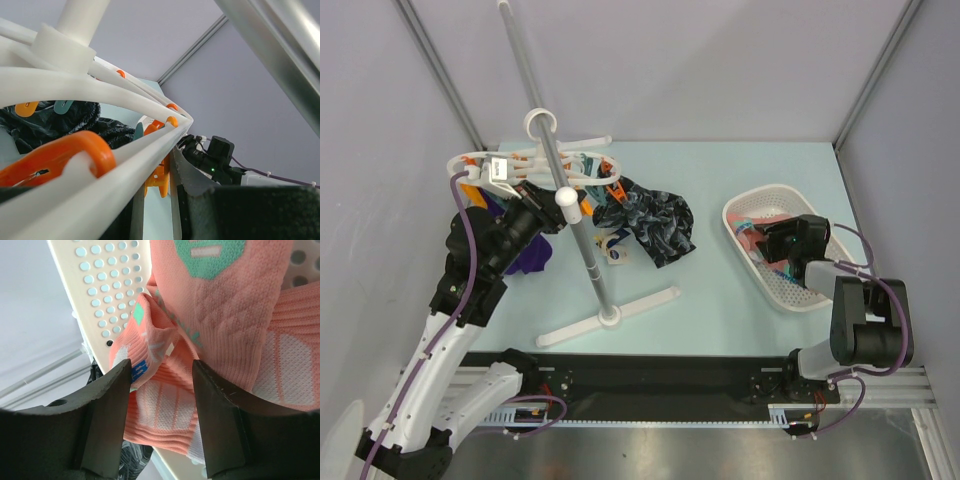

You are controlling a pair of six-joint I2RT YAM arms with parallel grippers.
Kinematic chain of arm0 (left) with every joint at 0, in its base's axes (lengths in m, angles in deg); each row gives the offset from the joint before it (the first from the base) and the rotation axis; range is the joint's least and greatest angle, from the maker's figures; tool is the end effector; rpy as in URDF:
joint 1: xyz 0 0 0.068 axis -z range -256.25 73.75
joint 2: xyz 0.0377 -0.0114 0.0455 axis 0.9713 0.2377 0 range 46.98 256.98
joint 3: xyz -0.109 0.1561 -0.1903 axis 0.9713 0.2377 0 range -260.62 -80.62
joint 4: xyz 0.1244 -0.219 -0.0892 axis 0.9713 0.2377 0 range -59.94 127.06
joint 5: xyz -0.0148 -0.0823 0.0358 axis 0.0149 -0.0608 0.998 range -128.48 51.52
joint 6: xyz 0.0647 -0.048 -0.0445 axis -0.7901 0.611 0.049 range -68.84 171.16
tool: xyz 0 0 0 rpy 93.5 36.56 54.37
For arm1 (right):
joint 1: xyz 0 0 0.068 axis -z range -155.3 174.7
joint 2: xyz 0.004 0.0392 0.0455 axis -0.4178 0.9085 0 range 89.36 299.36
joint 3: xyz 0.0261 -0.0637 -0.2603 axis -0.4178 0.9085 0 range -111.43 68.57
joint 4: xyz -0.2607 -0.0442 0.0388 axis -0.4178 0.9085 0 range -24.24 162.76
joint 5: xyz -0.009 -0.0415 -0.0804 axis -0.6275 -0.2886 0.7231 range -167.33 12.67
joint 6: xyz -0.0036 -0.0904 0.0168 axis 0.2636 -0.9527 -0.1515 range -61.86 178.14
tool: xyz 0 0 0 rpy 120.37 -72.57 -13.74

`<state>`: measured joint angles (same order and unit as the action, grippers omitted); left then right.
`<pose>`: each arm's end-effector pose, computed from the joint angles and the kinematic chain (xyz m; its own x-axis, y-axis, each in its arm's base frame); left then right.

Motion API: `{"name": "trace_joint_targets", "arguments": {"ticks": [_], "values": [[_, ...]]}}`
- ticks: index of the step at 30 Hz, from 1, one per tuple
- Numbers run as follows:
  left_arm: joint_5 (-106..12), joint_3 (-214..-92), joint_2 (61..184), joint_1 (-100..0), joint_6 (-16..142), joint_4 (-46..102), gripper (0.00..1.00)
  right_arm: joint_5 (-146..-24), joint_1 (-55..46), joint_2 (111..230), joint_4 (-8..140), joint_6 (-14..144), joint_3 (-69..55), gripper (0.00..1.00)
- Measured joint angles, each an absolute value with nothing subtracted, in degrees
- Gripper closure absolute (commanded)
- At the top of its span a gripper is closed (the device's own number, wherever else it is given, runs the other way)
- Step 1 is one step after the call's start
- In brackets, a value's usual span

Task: Clip the socks to the hanger
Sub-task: Pick up the sock from the bin.

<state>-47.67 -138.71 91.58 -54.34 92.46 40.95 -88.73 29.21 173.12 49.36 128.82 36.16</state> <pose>0.1995 -0.0945 0.4201 -0.3093 -0.5779 -0.7552 0.4156 0.6321 -0.6540 0.3228 -0.0092 0.1248 -0.2686 0.9491 -0.1643 0.5111 0.2850 0.8109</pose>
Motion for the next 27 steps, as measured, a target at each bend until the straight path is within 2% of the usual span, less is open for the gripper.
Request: {"name": "trace_joint_targets", "arguments": {"ticks": [14,22,25,27], "values": [[-47.67,-138.71,91.54,-54.34,92.48,40.95,1.00,-88.82,30.20,173.39,48.73,129.23,35.40,0.41],[-47.67,-138.71,91.56,-54.34,92.48,40.97,1.00,-90.17,28.99,177.52,48.18,131.22,32.88,0.42],[-47.67,-138.71,91.56,-54.34,92.48,40.95,1.00,-90.11,28.07,179.05,47.65,132.18,32.27,0.46],[-47.67,-138.71,91.56,-54.34,92.48,40.97,1.00,-89.85,27.86,180.49,47.74,132.25,31.31,0.56]]}}
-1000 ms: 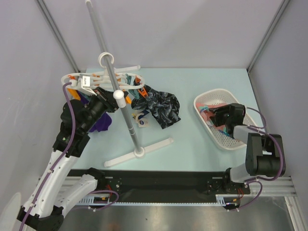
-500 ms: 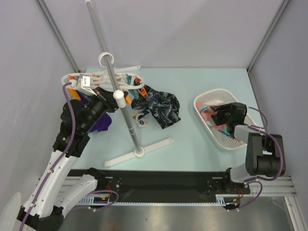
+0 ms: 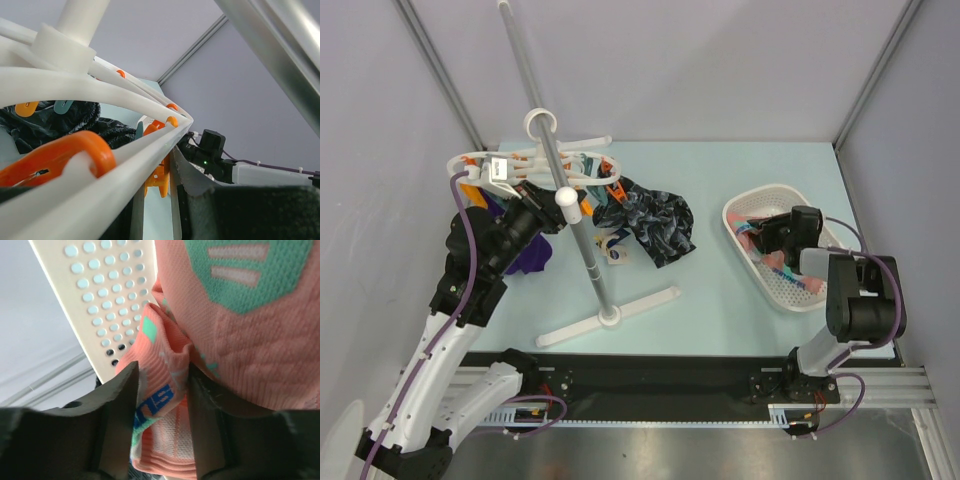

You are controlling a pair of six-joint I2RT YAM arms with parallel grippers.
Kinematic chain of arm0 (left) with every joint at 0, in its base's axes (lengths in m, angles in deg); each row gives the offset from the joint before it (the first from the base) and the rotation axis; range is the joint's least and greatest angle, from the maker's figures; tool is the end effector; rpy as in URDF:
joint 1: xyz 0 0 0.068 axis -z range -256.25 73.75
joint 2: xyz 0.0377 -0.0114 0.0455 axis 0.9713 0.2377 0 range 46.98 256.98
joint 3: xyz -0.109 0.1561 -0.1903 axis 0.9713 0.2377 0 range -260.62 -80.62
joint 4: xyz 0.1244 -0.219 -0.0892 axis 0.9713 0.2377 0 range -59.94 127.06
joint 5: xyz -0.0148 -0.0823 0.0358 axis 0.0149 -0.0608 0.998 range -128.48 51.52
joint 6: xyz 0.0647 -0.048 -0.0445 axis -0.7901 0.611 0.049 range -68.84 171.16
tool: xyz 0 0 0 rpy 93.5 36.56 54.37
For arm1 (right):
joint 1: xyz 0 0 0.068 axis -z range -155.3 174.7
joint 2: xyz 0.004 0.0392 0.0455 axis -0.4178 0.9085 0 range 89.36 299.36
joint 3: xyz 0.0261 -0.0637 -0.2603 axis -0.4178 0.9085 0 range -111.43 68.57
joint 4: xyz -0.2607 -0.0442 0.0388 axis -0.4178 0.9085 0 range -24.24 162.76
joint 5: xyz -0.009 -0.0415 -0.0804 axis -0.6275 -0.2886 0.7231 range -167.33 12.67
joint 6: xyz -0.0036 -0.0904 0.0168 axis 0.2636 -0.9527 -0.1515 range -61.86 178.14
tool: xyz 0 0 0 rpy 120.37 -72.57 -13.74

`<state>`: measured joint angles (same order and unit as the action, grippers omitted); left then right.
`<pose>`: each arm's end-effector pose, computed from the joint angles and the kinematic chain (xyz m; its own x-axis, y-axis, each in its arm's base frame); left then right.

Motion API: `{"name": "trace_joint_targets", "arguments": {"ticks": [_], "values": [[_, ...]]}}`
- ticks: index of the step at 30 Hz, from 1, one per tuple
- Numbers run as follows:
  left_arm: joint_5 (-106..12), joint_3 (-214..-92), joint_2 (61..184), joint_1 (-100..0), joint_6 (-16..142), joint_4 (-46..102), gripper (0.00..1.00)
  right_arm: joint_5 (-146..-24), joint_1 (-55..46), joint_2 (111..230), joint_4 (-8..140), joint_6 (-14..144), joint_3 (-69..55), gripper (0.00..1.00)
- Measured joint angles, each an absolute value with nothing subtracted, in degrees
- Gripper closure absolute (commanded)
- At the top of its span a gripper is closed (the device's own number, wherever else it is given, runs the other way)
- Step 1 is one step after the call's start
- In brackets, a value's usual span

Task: Clip the socks to the hanger
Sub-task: Pick up the sock from the bin.

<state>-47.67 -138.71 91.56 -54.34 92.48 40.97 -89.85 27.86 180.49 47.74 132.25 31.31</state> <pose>0.1994 -0.0944 0.4201 -0.3095 -0.5781 -0.7550 0.4155 0.6319 -0.6542 0.3475 -0.0013 0.1157 -0.2771 0.9557 -0.0998 0.5292 0.2384 0.8143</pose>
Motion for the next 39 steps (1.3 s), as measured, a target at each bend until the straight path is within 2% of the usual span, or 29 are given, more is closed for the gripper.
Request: {"name": "trace_joint_targets", "arguments": {"ticks": [2,5,7,9,17,24,29,34,39], "values": [[-47.67,-138.71,91.56,-54.34,92.48,40.97,1.00,-89.69,27.90,181.95,48.14,131.70,29.87,0.60],[-47.67,-138.71,91.58,-54.34,92.48,41.00,1.00,-89.21,28.05,182.39,49.51,129.86,27.97,0.75],[-47.69,-138.71,91.56,-54.34,92.52,40.97,1.00,-88.25,28.05,182.11,51.20,127.50,26.04,0.90],[-47.71,-138.71,91.56,-54.34,92.61,40.97,1.00,-87.18,28.05,180.84,53.82,123.57,23.92,0.98],[-48.00,-138.71,91.51,-54.34,93.29,40.97,1.00,-86.87,26.89,167.55,67.39,102.67,11.97,0.98],[-48.32,-138.66,90.79,-54.34,93.79,41.50,1.00,-104.05,21.89,155.88,71.41,91.70,7.27,0.99],[-49.11,-138.47,90.20,-54.34,93.79,41.87,1.00,-113.95,10.79,153.21,75.04,88.95,4.73,1.00],[-49.37,-138.47,90.27,-54.34,93.81,41.80,1.00,-117.67,-2.77,153.93,81.25,83.88,-2.68,1.00],[-49.42,-138.47,91.08,-54.34,94.09,41.61,1.00,-119.13,-8.75,154.31,81.40,80.77,-4.58,1.00]]}}
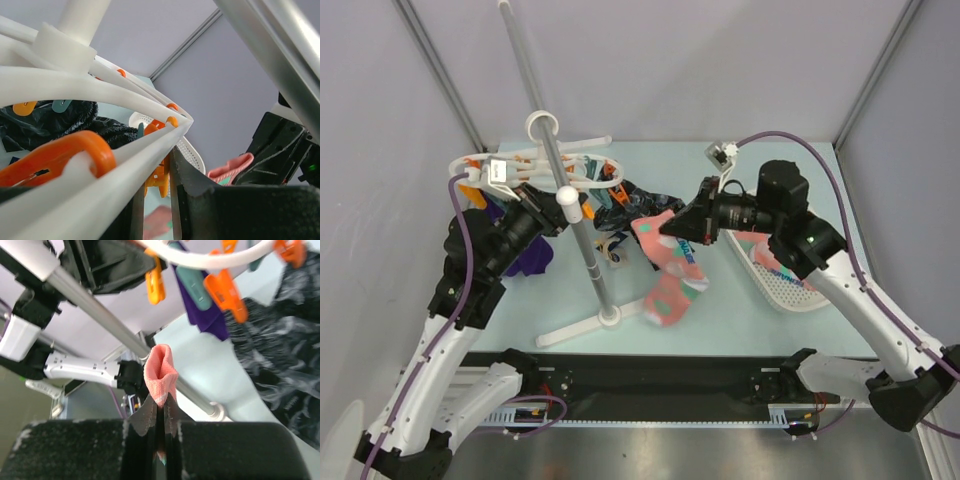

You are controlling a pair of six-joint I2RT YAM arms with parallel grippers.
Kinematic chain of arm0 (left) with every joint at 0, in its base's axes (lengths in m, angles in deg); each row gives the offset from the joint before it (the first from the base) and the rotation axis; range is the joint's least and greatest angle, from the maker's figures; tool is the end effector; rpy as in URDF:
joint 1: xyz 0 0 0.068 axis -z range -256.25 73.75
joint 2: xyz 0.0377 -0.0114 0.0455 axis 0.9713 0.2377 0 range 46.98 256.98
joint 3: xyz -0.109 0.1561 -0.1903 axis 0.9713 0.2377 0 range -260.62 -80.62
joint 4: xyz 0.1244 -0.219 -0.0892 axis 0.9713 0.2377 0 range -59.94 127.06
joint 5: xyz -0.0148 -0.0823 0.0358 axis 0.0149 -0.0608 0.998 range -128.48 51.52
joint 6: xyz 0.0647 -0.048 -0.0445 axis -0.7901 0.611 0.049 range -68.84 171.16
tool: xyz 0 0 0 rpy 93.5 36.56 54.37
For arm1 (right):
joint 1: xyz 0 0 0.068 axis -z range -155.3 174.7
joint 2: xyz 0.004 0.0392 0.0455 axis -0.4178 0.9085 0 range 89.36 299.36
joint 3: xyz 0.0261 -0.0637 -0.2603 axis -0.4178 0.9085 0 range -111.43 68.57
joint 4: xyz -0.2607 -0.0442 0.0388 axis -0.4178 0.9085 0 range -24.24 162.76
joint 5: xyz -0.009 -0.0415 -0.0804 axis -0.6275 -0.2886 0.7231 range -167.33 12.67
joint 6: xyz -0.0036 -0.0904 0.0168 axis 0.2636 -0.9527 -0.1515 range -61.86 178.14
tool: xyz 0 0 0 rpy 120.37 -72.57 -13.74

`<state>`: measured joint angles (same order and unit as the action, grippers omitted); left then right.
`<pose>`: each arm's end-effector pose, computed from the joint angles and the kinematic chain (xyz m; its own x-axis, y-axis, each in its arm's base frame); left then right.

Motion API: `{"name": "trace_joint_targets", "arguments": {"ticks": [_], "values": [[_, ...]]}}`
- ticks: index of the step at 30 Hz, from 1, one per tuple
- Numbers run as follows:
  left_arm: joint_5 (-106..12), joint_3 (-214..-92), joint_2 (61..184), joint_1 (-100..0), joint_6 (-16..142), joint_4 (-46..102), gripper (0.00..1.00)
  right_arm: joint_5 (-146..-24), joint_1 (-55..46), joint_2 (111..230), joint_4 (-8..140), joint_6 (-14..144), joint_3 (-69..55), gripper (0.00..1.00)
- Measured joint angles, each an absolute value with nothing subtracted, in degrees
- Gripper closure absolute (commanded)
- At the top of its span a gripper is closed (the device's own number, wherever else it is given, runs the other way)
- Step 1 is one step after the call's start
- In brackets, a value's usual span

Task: Clip the socks to the hanger
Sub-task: Pick up the sock from the bin, then clamp the sock onto the hanger.

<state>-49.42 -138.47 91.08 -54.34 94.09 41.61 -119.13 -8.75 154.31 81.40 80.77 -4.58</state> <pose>0.1963 -0.0958 0.4184 -0.3434 -0.5827 -0.7365 0.4212 0.6053 -0.6754 0.2069 0.2026 0.4270 -0.4701 0.0332 -0.8820 -0.8466 0.2655 0.4612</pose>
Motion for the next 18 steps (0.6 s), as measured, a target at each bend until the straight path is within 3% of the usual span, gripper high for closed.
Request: {"name": "trace_joint_targets", "arguments": {"ticks": [18], "values": [[-52.72,-134.62,91.14,-54.36,96.24,33.46,1.00,-127.48,-12.95,173.52,71.37,79.00,-11.05,1.00]]}}
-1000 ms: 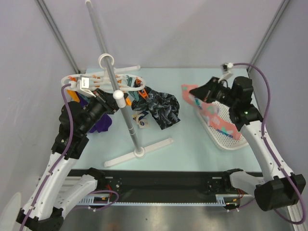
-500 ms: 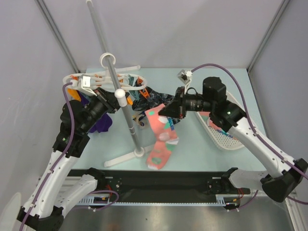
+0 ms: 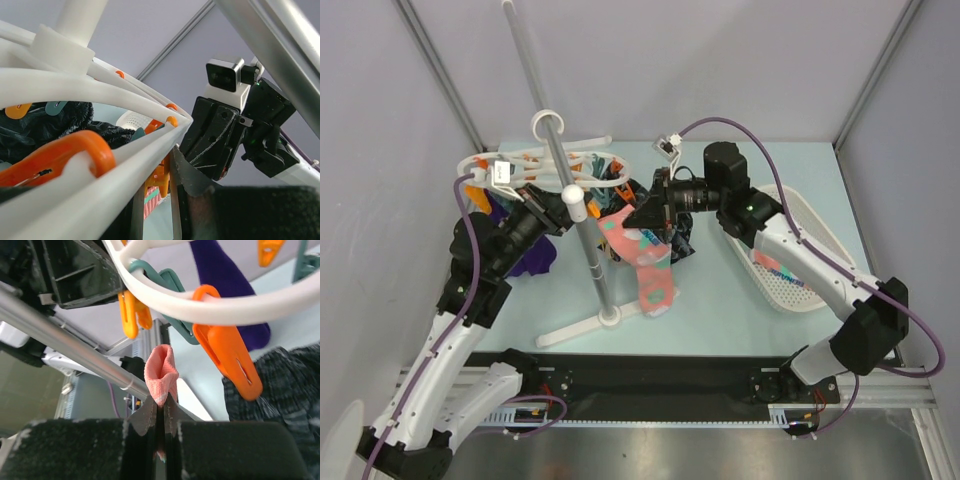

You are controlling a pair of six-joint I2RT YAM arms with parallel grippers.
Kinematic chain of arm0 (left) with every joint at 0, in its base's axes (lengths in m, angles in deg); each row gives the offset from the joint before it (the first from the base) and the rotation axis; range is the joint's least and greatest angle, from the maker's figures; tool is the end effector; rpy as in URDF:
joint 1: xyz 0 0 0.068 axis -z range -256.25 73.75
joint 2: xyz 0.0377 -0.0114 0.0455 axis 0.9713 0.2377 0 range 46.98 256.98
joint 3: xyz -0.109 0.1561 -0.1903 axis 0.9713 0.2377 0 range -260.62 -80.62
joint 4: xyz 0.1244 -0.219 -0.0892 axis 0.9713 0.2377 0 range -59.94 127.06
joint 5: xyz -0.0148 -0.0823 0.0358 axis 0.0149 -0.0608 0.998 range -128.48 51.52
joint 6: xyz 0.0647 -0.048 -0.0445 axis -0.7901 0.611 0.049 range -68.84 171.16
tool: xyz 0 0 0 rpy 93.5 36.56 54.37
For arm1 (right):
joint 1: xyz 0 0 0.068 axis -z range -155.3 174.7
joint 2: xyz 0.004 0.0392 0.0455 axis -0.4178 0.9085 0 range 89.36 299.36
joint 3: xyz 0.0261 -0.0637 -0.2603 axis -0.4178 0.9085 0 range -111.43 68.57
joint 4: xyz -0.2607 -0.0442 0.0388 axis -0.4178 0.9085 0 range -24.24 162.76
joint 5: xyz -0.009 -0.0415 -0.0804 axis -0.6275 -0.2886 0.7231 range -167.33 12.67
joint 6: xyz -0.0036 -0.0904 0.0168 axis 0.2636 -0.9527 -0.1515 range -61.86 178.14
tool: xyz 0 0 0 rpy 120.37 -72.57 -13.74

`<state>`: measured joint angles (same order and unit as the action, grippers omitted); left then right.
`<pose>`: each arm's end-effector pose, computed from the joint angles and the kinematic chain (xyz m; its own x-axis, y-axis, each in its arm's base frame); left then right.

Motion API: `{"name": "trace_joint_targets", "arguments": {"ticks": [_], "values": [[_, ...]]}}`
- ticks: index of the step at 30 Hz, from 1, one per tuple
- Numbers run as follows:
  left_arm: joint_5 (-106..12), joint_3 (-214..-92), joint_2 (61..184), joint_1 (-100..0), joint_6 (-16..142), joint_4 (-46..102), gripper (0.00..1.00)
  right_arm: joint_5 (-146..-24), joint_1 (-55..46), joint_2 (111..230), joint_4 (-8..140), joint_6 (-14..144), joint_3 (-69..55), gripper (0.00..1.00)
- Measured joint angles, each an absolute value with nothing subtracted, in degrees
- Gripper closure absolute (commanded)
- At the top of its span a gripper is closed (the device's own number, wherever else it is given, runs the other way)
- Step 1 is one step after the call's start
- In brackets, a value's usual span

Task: Clip the socks to the hanger
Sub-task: Clamp the sock onto the hanger.

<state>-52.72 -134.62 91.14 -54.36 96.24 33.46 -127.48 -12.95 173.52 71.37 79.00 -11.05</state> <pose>0.2000 -0.1022 0.4140 -0.3432 -0.6019 -0.7211 0.4889 0.5411 -0.6843 0.2571 0.2784 0.3900 -0.4829 -0.0844 -0.8716 -0.8752 0.0812 0.4770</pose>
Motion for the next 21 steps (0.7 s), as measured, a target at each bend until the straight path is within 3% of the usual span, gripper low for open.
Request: {"name": "trace_joint_targets", "arguments": {"ticks": [21], "values": [[-53.50,-132.02,88.21,-54.36,96.63,31.51,1.00,-139.53,-13.34,181.10,52.53,92.73,-11.18,1.00]]}}
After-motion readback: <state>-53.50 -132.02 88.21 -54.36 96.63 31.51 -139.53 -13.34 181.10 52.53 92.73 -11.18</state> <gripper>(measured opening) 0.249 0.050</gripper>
